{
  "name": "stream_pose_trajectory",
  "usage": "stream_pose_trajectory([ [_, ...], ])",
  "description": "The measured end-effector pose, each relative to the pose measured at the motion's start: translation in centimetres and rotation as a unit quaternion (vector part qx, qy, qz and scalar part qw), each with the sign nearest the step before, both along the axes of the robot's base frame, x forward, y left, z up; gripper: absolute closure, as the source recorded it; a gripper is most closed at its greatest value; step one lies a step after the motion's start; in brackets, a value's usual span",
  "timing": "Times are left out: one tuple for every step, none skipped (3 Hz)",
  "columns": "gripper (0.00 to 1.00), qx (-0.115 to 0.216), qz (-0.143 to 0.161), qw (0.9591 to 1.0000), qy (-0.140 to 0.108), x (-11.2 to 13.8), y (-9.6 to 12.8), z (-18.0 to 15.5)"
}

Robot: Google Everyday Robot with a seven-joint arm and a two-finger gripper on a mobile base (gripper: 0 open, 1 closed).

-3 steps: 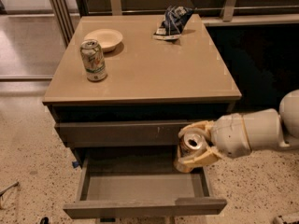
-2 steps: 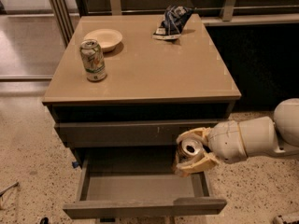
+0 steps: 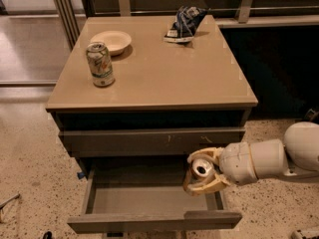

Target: Place orange can into middle drawer

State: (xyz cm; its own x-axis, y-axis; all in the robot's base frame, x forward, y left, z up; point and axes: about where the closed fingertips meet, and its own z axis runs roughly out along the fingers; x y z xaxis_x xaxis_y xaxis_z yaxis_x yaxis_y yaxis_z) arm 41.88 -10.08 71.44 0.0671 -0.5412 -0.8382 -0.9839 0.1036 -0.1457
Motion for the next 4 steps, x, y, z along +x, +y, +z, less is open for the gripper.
stream_pose_trajectory([
  [1.0, 0.015, 0.015, 0.9996, -0.019, 1.2, 1.6, -4.1],
  [1.0, 0.035, 0.034, 0.9985, -0.024, 2.7, 4.1, -8.1],
  [1.0, 0.043, 0.052, 0.9977, -0.011, 3.0, 6.4, -12.9],
  [1.0, 0.046, 0.053, 0.9975, -0.007, 2.9, 6.7, -13.3],
])
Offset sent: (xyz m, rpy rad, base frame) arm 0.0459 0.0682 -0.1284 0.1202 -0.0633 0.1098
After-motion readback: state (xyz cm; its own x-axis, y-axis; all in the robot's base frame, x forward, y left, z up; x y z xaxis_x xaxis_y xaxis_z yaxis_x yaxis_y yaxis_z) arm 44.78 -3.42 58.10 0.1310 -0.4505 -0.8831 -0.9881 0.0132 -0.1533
